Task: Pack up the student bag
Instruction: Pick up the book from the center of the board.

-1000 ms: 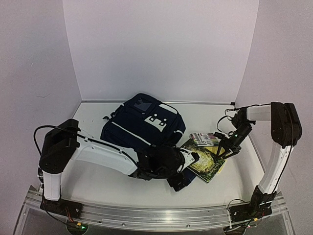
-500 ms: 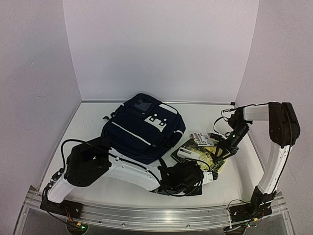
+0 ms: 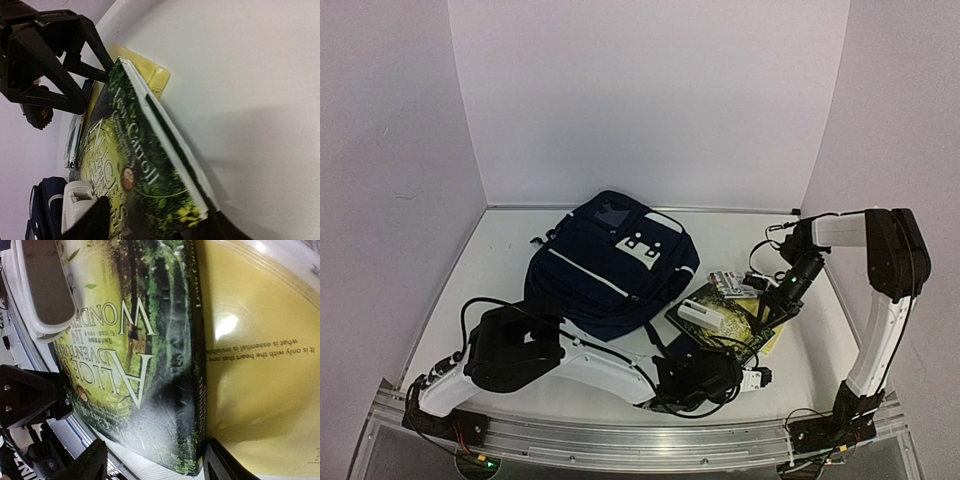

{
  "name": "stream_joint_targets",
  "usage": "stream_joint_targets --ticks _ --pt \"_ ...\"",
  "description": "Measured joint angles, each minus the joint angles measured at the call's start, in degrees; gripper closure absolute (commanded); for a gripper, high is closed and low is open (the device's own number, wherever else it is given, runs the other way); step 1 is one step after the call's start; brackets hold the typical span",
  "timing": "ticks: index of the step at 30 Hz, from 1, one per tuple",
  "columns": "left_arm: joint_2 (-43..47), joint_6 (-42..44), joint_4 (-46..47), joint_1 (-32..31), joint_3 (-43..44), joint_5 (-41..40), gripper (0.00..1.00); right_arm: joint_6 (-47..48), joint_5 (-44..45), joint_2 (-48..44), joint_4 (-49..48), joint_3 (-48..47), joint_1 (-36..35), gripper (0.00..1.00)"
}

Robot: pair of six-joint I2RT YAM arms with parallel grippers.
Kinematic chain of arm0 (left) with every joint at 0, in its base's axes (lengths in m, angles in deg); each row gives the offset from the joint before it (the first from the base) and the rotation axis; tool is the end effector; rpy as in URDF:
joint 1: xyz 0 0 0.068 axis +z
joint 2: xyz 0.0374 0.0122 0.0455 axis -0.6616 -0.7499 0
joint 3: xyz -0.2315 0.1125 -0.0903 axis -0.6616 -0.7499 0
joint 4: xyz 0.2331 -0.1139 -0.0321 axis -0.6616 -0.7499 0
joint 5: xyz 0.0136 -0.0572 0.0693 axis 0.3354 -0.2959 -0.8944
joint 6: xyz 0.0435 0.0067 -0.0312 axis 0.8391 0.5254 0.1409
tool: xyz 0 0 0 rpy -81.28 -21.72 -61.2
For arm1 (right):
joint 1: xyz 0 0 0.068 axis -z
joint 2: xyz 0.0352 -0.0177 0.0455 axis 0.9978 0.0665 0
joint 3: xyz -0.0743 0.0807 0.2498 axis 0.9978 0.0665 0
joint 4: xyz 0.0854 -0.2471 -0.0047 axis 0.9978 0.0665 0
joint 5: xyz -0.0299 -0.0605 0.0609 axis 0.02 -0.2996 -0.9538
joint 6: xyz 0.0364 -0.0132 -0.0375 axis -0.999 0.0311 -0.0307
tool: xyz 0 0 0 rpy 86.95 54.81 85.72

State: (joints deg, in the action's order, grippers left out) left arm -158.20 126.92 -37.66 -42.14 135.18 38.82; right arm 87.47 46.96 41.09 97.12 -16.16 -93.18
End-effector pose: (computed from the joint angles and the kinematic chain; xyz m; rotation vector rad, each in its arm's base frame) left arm 0.0775 -0.5150 0.1038 1.6511 1.2406 0.1604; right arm 0.3158 0.0606 0.1483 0.9146 -2.7339 -1.0287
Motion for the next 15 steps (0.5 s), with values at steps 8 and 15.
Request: stream_joint_targets --ticks 8,15 --pt "1.3 6.5 8.4 -1.2 -5.0 -5.2 0.92 1.3 -0.9 -2.8 1.4 -0.2 -1.8 0.32" --pt "6.6 7.4 12.6 -0.7 -7.8 -7.7 1.00 -0.4 -3.1 -8.1 6.5 -6.4 -2.3 0.21"
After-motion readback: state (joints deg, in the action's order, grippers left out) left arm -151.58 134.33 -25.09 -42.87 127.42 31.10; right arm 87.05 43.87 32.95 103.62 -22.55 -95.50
